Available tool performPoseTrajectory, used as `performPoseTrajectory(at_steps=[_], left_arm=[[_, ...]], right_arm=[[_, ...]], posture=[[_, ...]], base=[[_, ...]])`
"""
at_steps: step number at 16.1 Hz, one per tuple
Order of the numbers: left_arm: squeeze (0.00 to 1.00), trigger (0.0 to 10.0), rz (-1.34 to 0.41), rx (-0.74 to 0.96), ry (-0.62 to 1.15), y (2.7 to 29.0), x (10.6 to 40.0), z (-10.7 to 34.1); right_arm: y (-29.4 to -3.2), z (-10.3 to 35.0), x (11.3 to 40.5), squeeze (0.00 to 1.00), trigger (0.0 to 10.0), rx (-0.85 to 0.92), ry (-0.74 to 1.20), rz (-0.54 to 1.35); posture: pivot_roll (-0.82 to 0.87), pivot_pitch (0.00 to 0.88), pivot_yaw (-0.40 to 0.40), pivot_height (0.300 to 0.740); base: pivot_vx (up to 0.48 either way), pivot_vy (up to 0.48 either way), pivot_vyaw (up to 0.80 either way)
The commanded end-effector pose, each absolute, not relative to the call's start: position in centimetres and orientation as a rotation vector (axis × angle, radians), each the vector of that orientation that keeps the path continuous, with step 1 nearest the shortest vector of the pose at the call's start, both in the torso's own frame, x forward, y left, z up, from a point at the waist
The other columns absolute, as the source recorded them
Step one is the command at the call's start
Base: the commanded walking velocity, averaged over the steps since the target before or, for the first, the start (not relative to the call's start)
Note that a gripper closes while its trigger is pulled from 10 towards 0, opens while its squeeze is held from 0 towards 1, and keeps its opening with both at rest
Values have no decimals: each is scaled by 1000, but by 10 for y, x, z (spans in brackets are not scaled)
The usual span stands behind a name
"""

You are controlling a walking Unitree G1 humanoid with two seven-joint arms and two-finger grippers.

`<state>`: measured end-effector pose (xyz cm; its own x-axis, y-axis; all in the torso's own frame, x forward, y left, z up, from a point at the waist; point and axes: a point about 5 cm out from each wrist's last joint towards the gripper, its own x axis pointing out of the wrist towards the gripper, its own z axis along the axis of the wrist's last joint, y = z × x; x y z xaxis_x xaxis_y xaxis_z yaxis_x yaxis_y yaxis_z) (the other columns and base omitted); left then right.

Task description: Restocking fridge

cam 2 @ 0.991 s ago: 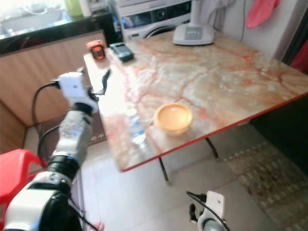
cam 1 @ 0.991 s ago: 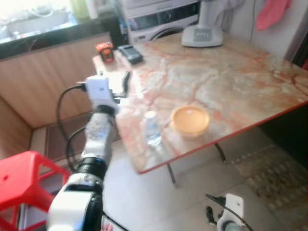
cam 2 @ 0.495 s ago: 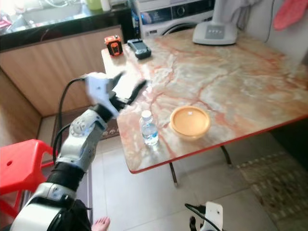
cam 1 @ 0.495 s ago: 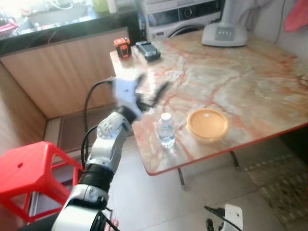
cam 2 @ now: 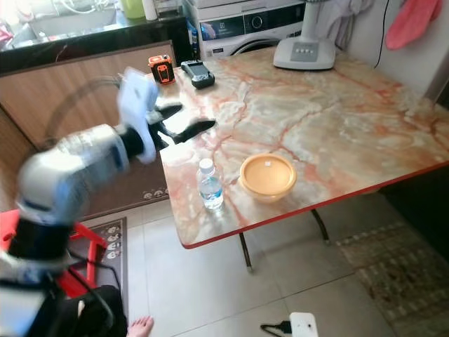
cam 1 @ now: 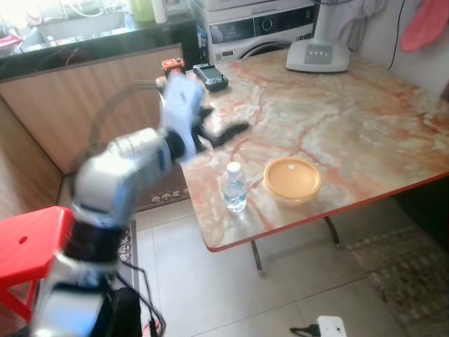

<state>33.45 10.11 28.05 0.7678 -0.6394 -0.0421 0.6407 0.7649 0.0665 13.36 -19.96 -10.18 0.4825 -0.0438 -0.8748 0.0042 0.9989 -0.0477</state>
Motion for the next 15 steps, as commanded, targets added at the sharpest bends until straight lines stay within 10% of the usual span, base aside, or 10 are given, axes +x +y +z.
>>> performPoseTrajectory(at_steps=[1, 15], left_arm=[[0, 10000, -698, 73, 80, 102, 335, 276], [0, 10000, -838, 202, 376, 88, 362, 235]], right_arm=[[-193, -107, 120, 0, 10000, -51, 1125, 16], [-192, -110, 111, 0, 10000, -44, 1135, 8]], posture=[[30, 0, 62, 740], [-48, 0, 104, 740]], base=[[0, 0, 0], [0, 0, 0]])
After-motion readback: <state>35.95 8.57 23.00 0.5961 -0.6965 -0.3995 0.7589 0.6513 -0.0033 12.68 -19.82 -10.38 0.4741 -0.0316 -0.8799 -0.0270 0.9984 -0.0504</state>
